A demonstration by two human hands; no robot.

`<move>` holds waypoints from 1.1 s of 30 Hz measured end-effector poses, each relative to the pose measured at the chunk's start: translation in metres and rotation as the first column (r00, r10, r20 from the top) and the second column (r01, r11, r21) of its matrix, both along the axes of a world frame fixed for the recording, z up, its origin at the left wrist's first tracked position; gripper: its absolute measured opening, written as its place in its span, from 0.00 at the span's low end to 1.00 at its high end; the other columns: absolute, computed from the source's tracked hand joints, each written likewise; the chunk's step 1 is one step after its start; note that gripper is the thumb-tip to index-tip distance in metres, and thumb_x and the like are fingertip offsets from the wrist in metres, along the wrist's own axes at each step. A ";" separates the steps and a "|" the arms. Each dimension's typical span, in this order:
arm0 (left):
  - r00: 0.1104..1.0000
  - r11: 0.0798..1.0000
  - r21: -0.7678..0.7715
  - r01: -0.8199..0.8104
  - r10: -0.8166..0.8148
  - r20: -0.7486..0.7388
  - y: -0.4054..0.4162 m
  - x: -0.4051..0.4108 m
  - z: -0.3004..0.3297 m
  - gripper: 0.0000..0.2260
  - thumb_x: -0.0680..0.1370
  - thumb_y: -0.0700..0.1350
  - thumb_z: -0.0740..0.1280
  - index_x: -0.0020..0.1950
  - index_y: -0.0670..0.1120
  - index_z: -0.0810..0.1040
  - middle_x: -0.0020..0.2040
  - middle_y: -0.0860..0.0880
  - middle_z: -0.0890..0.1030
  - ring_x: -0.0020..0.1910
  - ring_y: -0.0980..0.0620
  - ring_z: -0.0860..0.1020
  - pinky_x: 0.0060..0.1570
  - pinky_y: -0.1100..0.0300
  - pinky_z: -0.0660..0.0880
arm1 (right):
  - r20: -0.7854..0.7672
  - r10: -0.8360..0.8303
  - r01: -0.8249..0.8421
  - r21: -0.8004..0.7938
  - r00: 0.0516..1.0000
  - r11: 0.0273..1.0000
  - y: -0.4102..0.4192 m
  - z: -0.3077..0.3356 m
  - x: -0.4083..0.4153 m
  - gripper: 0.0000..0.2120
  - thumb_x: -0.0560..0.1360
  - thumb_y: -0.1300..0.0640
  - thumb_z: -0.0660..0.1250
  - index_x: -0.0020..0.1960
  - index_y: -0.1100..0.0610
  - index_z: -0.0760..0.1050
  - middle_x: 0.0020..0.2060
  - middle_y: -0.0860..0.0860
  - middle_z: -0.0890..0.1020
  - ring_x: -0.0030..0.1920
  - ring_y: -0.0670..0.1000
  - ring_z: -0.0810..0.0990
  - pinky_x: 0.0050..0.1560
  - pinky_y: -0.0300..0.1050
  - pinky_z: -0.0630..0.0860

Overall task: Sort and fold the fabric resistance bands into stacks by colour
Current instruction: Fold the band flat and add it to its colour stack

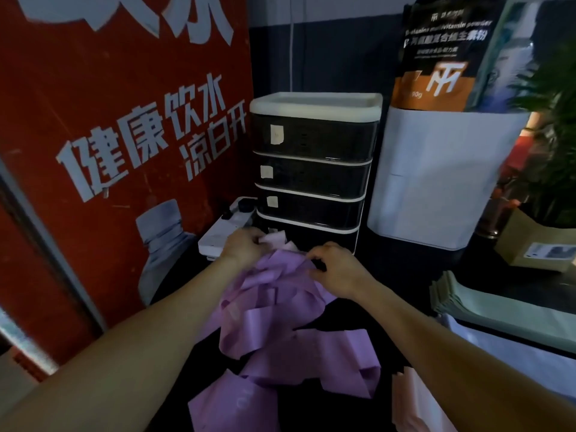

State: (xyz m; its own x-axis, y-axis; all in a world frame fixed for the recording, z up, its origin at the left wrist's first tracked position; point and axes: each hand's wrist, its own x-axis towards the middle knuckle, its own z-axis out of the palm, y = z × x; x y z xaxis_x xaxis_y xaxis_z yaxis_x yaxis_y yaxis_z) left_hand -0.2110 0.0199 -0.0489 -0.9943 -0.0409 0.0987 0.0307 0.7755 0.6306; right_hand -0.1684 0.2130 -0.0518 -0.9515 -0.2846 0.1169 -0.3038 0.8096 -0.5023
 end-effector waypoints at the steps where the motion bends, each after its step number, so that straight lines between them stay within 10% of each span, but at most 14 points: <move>1: 0.999 0.999 0.016 0.028 -0.028 -0.032 -0.001 0.003 0.007 0.08 0.75 0.42 0.68 0.51 0.40 0.80 0.46 0.41 0.80 0.48 0.44 0.77 0.39 0.61 0.65 | -0.003 -0.006 0.006 -0.022 1.000 1.000 0.001 0.004 0.003 0.14 0.74 0.56 0.68 0.59 0.56 0.78 0.55 0.57 0.75 0.54 0.56 0.78 0.58 0.46 0.73; 8: 0.966 0.948 0.299 0.111 -0.033 -0.255 0.006 0.036 0.077 0.03 0.77 0.39 0.66 0.50 0.44 0.78 0.38 0.54 0.75 0.36 0.59 0.72 0.31 0.75 0.66 | -0.096 -0.083 0.065 -0.177 0.992 0.982 0.008 0.045 0.027 0.17 0.75 0.57 0.68 0.62 0.60 0.75 0.58 0.57 0.77 0.57 0.53 0.77 0.56 0.39 0.71; 14: 0.920 0.879 0.405 0.249 -0.084 -0.384 0.020 0.073 0.134 0.04 0.76 0.41 0.67 0.43 0.50 0.78 0.39 0.52 0.77 0.38 0.56 0.73 0.40 0.65 0.70 | -0.213 -0.142 0.058 -0.357 0.967 0.932 0.010 0.096 0.053 0.22 0.74 0.52 0.68 0.66 0.59 0.70 0.58 0.54 0.76 0.51 0.47 0.74 0.51 0.37 0.70; 33: 0.939 0.598 0.730 0.332 -0.130 -0.320 0.063 0.157 0.161 0.03 0.76 0.42 0.68 0.48 0.45 0.79 0.45 0.47 0.81 0.43 0.52 0.79 0.47 0.57 0.78 | -0.188 -0.018 -0.084 -0.521 0.982 0.849 0.046 0.116 0.152 0.14 0.72 0.61 0.71 0.55 0.55 0.72 0.43 0.46 0.77 0.42 0.45 0.76 0.46 0.34 0.75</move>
